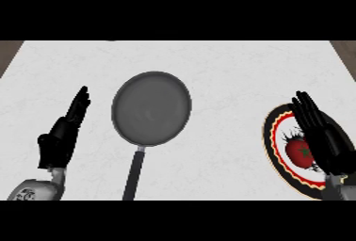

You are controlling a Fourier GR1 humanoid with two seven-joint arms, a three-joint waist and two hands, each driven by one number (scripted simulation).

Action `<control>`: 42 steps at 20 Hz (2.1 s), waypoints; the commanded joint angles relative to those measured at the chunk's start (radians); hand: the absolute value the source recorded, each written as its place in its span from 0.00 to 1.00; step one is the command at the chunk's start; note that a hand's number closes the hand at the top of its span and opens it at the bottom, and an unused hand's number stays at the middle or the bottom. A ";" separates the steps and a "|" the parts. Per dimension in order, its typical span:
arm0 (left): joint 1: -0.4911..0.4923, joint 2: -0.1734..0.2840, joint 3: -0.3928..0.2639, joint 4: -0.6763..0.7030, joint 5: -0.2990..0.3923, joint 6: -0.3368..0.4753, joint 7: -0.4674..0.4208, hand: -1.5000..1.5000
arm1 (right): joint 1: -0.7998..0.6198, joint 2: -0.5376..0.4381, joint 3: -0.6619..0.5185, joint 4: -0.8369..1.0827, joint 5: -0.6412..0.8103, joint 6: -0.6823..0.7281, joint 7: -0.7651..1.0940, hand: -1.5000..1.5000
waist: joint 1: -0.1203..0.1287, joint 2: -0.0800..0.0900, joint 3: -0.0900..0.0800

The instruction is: Pick the cupcake from the plate and place it in the pan

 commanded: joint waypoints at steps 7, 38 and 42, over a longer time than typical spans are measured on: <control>0.059 0.068 0.091 0.112 0.001 0.028 0.108 0.50 | -0.099 0.120 -0.159 -0.033 -0.399 0.161 -0.140 0.00 | -0.016 -0.008 0.052; -0.035 0.110 0.183 0.299 -0.002 -0.052 0.144 0.50 | -0.239 -0.753 0.037 -0.029 0.519 0.521 -0.278 0.00 | 0.037 -0.005 0.009; 0.016 0.108 0.187 0.192 -0.007 -0.040 0.190 0.50 | -0.203 -0.752 0.065 -0.072 0.613 0.501 -0.288 0.00 | 0.033 -0.011 0.009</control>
